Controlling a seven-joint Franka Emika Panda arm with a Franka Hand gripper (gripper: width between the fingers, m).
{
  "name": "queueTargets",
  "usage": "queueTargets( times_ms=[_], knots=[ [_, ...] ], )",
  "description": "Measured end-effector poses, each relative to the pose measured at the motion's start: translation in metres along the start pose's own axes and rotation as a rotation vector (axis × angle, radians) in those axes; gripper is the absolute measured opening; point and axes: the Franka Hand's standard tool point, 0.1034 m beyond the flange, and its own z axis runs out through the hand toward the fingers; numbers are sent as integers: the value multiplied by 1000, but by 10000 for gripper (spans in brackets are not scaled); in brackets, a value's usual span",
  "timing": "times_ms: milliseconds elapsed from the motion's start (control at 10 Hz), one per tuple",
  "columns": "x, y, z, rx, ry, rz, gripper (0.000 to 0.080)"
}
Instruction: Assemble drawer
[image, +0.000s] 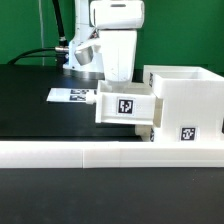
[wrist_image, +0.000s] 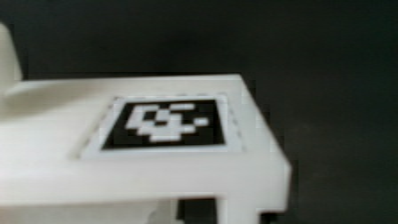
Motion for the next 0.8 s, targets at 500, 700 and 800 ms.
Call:
queueTargets(
  times_ms=[500,700,800],
  knots=[
    [3,0,1,-11,4,2,41],
    [6,1,1,-19,2,-11,41],
    [6,1,1,-22,3,-11,41]
  ],
)
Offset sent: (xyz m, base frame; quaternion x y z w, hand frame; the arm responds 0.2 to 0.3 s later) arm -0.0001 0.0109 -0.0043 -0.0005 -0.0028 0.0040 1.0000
